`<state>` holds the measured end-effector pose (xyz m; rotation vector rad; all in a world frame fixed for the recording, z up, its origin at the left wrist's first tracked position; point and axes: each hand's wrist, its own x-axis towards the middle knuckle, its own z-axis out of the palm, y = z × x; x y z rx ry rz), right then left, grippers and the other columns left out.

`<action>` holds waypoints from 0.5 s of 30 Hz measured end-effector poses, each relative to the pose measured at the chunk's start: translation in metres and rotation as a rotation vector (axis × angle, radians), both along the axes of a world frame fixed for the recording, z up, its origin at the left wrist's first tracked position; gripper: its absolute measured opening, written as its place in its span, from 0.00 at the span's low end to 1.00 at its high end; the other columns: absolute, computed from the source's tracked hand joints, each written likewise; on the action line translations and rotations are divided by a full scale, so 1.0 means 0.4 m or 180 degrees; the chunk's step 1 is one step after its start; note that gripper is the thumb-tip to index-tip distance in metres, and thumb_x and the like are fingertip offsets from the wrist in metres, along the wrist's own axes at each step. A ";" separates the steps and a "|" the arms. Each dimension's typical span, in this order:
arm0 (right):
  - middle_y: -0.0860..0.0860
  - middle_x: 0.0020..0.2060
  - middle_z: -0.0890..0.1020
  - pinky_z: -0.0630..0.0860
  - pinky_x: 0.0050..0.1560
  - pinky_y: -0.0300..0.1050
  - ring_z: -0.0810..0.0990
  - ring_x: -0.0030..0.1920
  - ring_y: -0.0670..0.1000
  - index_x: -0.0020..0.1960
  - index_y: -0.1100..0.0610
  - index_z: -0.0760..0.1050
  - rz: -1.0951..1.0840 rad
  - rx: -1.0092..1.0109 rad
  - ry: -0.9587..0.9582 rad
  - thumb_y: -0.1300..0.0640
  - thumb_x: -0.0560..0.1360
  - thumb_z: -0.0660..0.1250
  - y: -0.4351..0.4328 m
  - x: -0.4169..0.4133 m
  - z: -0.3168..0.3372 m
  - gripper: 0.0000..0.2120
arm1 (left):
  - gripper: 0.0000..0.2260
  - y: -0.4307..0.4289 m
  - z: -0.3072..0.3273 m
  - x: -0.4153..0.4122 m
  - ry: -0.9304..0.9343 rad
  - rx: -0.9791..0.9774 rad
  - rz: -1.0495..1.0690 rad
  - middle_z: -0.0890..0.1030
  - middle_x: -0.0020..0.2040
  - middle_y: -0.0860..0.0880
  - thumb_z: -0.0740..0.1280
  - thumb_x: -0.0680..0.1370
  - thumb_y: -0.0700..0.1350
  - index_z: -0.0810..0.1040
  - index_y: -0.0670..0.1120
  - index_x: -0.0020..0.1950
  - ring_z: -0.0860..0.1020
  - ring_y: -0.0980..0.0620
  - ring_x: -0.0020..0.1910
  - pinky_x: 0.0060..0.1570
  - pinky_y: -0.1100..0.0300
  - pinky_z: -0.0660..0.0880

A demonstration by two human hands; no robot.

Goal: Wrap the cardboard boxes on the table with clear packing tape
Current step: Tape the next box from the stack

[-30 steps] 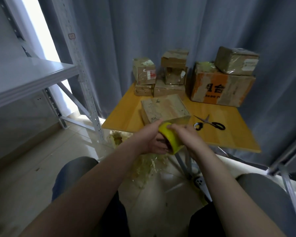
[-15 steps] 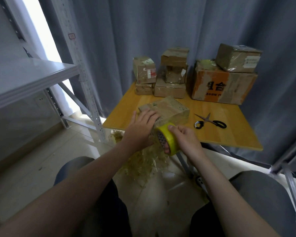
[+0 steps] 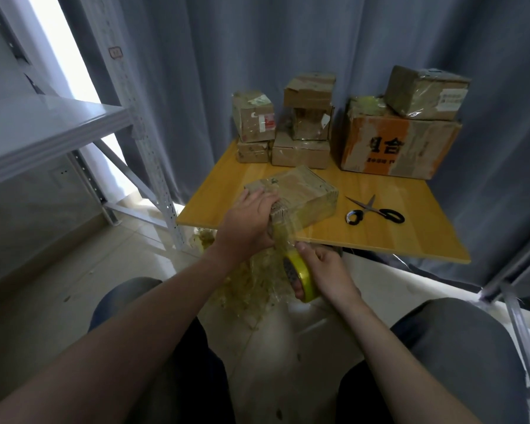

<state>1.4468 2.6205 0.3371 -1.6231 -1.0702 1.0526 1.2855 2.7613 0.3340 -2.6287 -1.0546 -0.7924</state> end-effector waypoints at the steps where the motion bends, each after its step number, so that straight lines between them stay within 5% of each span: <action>1: 0.55 0.29 0.83 0.79 0.31 0.41 0.84 0.28 0.52 0.52 0.68 0.77 -0.0026 0.0040 -0.0045 0.44 0.84 0.63 -0.003 -0.002 -0.009 0.25 | 0.43 0.001 0.012 -0.004 0.0043 -0.0036 -0.0018 0.78 0.71 0.42 0.80 0.64 0.60 0.74 0.39 0.73 0.75 0.41 0.71 0.75 0.44 0.63; 5: 0.61 0.35 0.84 0.81 0.36 0.48 0.85 0.33 0.53 0.48 0.63 0.80 -0.0134 0.0295 -0.0164 0.42 0.84 0.61 -0.017 -0.015 -0.001 0.24 | 0.45 0.000 0.083 -0.012 0.0159 -0.0460 0.0106 0.76 0.74 0.47 0.82 0.64 0.56 0.70 0.45 0.77 0.73 0.46 0.73 0.76 0.52 0.61; 8: 0.59 0.33 0.84 0.79 0.37 0.52 0.85 0.34 0.58 0.44 0.61 0.80 -0.0185 0.0357 -0.0282 0.38 0.83 0.61 -0.007 -0.015 0.017 0.27 | 0.44 -0.007 0.131 -0.015 0.0099 -0.0689 0.0213 0.79 0.70 0.51 0.80 0.65 0.61 0.68 0.53 0.78 0.77 0.48 0.66 0.64 0.52 0.74; 11: 0.57 0.33 0.84 0.78 0.36 0.51 0.84 0.33 0.56 0.42 0.60 0.80 -0.0209 0.0414 -0.0353 0.36 0.82 0.62 -0.005 -0.017 0.058 0.28 | 0.43 -0.017 0.163 -0.022 -0.0257 -0.0967 0.0066 0.82 0.63 0.53 0.81 0.65 0.61 0.70 0.54 0.77 0.80 0.52 0.59 0.55 0.58 0.76; 15: 0.47 0.22 0.80 0.71 0.25 0.33 0.78 0.22 0.42 0.38 0.57 0.77 -0.0123 0.0478 -0.0229 0.44 0.84 0.63 -0.001 -0.010 0.108 0.22 | 0.48 -0.027 0.183 -0.031 -0.0686 -0.1300 -0.0016 0.82 0.64 0.52 0.82 0.64 0.60 0.66 0.56 0.80 0.80 0.53 0.60 0.57 0.60 0.77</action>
